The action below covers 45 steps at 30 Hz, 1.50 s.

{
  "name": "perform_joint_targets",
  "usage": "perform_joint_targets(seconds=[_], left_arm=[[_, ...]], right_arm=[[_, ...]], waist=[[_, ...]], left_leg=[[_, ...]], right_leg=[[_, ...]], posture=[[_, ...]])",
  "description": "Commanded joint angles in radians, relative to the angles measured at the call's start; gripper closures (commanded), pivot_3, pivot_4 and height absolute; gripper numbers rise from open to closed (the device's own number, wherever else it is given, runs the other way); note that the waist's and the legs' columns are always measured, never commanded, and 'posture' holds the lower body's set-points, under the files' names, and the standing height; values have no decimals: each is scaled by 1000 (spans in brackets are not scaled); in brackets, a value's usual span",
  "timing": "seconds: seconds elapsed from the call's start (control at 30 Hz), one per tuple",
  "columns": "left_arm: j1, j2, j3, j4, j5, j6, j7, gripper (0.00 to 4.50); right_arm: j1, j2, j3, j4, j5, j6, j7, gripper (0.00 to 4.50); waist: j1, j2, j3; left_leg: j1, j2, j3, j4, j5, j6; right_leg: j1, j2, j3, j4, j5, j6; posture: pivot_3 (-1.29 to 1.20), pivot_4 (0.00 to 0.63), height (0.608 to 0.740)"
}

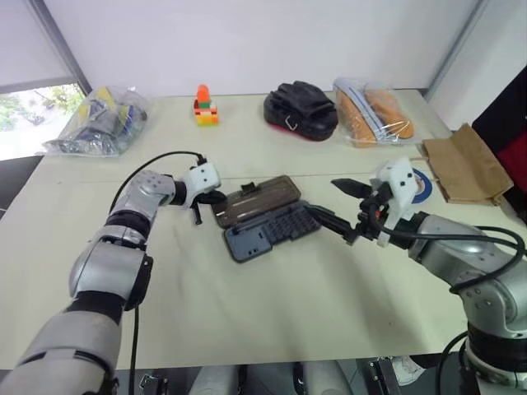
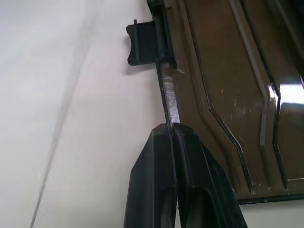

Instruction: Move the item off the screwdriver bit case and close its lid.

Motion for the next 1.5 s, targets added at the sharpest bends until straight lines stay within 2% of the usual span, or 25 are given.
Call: perform_joint_targets(seconds=[0.03, 0.3, 0.7, 0.83, 0.93, 1.03, 1.07, 1.13, 1.2, 1.27, 1.33, 1.47, 1.5], left_arm=[[9, 24, -32, -26, 24, -166, -104, 4465], [16, 5, -41, -20, 41, -242, -75, 4465], [12, 1, -43, -9, 60, -215, -50, 4465], [9, 3, -45, -7, 69, -212, -29, 3124], [5, 5, -44, -7, 74, -214, 3, 1475], [-5, 10, -14, -9, 55, -192, 75, 49], [-10, 9, 14, -9, 25, -167, 73, 49], [-36, -6, 137, -14, -121, -12, 3, 49], [-78, -7, 287, -48, -312, 312, -161, 49], [-58, 38, 349, -204, -450, 671, -338, 49], [74, 97, 347, -484, -529, 887, -392, 49], [418, 207, 392, -1058, -683, 1201, -300, 49], [495, 225, 413, -1169, -716, 1249, -269, 283]], right_arm=[[13, -29, -25, -8, 18, -22, 27, 0], [37, -79, -37, -16, 76, -5, 87, 0], [56, -138, -53, -28, 148, 0, 98, 0], [55, -138, -46, -22, 144, -7, 93, 0], [55, -136, -40, -18, 140, -12, 92, 0], [52, -134, -23, -7, 127, -20, 95, 0], [51, -135, -16, -3, 123, -23, 98, 0], [48, -136, -9, 5, 124, -26, 107, 0], [48, -136, -6, 15, 128, -30, 120, 0], [50, -126, -15, 33, 147, -31, 134, 0], [52, -116, -21, 57, 164, -36, 151, 0], [39, -92, -16, 117, 168, -55, 174, 0], [33, -91, -10, 129, 163, -61, 180, 0]], waist=[[1, 0, 0], [1, 0, 0], [2, 0, 0], [2, -1, 0], [2, -1, 0], [2, 0, 0], [2, -1, 0], [0, -1, 1], [-1, -2, 1], [-8, -3, 2], [-24, -3, 2], [-56, 0, 0], [-54, 0, 1]], left_leg=[[0, 0, 0, 0, 0, 0], [0, 0, 0, 1, 0, 1], [0, 0, 0, 2, -1, 1], [0, 0, 0, 2, -1, 1], [1, 0, 0, 2, -1, 1], [1, 0, 0, 2, -1, 1], [1, 0, 0, 2, -1, 1], [1, 0, 0, 3, -1, 1], [0, 0, 0, 4, -1, 1], [-1, 0, 0, 5, -1, 1], [-2, 0, -1, 5, -1, 2], [2, 0, 1, 3, -3, 4], [2, 0, 1, 3, -2, 4]], right_leg=[[0, 0, 0, 0, 0, 0], [0, 0, 0, 0, 0, 0], [1, 0, 0, 0, 0, 1], [1, 0, 0, 0, 0, 1], [2, 0, 0, 0, 1, 1], [3, 0, 0, 0, 1, 1], [3, 0, 0, 0, 1, 1], [3, 0, 0, 0, 1, 2], [2, 1, 0, 0, 1, 2], [1, 1, -2, 1, 1, 2], [1, 1, -2, 2, 0, 3], [1, 0, 4, 6, -1, 4], [-1, 0, 5, 7, -1, 4]], posture=[[0, 150, 740], [0, 150, 740], [0, 150, 740], [0, 150, 740], [0, 150, 740], [0, 150, 740], [0, 150, 740], [0, 150, 740], [0, 150, 740], [0, 150, 740], [0, 150, 740], [0, 150, 740], [0, 150, 740]])
